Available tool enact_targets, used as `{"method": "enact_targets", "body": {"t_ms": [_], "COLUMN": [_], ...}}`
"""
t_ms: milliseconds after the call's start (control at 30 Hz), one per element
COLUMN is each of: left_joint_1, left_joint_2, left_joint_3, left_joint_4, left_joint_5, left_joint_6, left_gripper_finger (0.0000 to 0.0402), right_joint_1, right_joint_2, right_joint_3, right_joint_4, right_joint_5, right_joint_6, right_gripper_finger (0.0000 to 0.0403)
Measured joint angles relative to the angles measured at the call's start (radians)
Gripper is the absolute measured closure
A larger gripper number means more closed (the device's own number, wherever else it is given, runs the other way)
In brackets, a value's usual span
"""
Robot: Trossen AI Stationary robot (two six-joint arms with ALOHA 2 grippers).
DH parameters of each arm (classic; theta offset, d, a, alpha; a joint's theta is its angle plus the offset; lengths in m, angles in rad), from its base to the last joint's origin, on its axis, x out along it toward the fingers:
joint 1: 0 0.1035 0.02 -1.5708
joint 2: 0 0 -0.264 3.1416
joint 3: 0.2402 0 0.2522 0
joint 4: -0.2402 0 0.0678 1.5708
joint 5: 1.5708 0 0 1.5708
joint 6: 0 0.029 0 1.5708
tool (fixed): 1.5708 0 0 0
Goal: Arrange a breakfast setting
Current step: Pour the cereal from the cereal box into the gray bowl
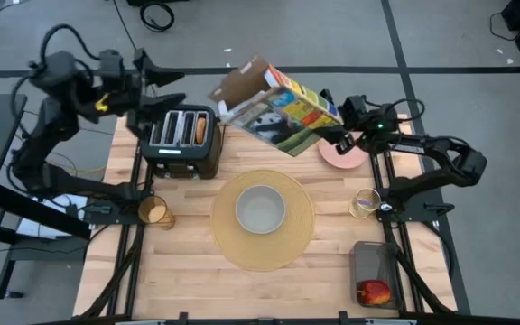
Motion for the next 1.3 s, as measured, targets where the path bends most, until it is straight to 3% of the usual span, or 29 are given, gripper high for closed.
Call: {"method": "enact_targets", "body": {"t_ms": [200, 367, 467, 667, 867, 1067, 1300], "left_joint_1": [-0.006, -0.058, -0.094, -0.176, -0.266, -0.393, -0.46], "left_joint_2": [-0.032, 0.008, 0.037, 0.09, 0.132, 0.131, 0.113], "left_joint_3": [0.0, -0.002, -0.002, -0.002, -0.014, -0.2, -0.407], "left_joint_4": [-0.196, -0.226, -0.229, -0.232, -0.297, -0.258, -0.119], "left_joint_5": [-0.001, -0.005, -0.02, -0.064, -0.164, -0.254, -0.304], "left_joint_6": [-0.088, -0.111, -0.105, -0.13, -0.197, -0.322, -0.426], "left_gripper_finger": [0.0148, 0.0162, 0.0167, 0.0171, 0.0171, 0.0171, 0.0171], "right_joint_1": [-0.11, -0.152, -0.162, -0.16, -0.144, -0.125, -0.062], "right_joint_2": [-0.128, -0.23, -0.279, -0.395, -0.574, -0.749, -0.862], "right_joint_3": [0.0, -0.003, -0.035, -0.144, -0.194, -0.196, -0.196], "right_joint_4": [-0.171, -0.402, -0.436, -0.476, -0.798, -1.192, -1.328], "right_joint_5": [-0.172, -0.283, -0.304, -0.303, -0.307, -0.275, -0.17], "right_joint_6": [0.152, 0.122, 0.104, 0.109, 0.007, -0.156, -0.171], "right_gripper_finger": [0.0157, 0.0157, 0.0157, 0.0158, 0.0158, 0.0158, 0.0158]}}
